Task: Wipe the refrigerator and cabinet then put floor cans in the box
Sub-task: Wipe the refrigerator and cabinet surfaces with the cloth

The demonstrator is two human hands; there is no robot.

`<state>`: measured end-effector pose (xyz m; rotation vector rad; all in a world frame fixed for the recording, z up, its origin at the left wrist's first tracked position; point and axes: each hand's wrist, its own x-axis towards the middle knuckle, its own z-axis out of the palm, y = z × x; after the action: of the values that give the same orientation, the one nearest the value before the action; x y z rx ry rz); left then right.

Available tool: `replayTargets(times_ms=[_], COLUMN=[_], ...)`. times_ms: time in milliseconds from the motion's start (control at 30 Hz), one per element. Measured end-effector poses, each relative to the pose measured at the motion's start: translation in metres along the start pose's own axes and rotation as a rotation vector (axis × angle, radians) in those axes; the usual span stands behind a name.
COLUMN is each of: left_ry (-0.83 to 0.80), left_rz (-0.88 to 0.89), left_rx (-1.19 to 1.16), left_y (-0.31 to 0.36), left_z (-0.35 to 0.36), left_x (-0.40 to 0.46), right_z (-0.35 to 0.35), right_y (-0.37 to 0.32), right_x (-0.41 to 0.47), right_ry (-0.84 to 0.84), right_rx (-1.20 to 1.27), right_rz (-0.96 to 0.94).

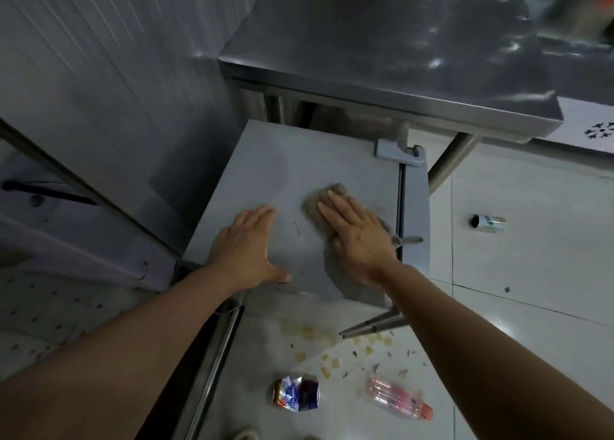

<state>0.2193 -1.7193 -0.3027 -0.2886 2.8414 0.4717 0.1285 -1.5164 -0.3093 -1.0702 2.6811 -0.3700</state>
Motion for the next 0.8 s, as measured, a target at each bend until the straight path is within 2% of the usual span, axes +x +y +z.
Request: replayTargets(times_ms=[100,233,333,400,500,567,733,800], left_ry=[0.004,0.002,0.015,0.017,0.008,0.015,0.047,0.072], left_rz=[-0.024,-0.022,-0.029,-0.06,-0.068,-0.059,-0.056,-0.049], left_rx=[-0.01,-0.045,-0.052,-0.068,-0.087,-0.109,-0.218,-0.281], left_y=[-0.007,-0.017,-0.028,-0.039,-0.052,-0.057,-0.072,-0.077], left_z=[-0.002,-0.009,-0.018,-0.024,-0.027,-0.028,-0.026,-0.026], left_x=[-0.007,-0.017,-0.022,-0.023,-0.025,-0.027,-0.036,-0.038], right_z=[0.003,0.021,0.021,0.016,0.012,0.016,0.037,0.036], right_y=[-0.014,-0.047,-0.046,-0.039,-0.044,-0.06,-0.107,-0.104], right_x=[0.018,-0.021,-0.023,0.001,0.044,0.054,0.005,0.001], right_ry=[0.026,0.004,-0.023,-0.028,0.018,0.043,-0.03,-0.072], right_rx=[0.032,0.013,0.008,-0.023,-0.001,0.023,0.019,0.016], right_rz=[0.07,-0.202,-0.279,-0.192,0.045,0.092,-0.156,-0.206])
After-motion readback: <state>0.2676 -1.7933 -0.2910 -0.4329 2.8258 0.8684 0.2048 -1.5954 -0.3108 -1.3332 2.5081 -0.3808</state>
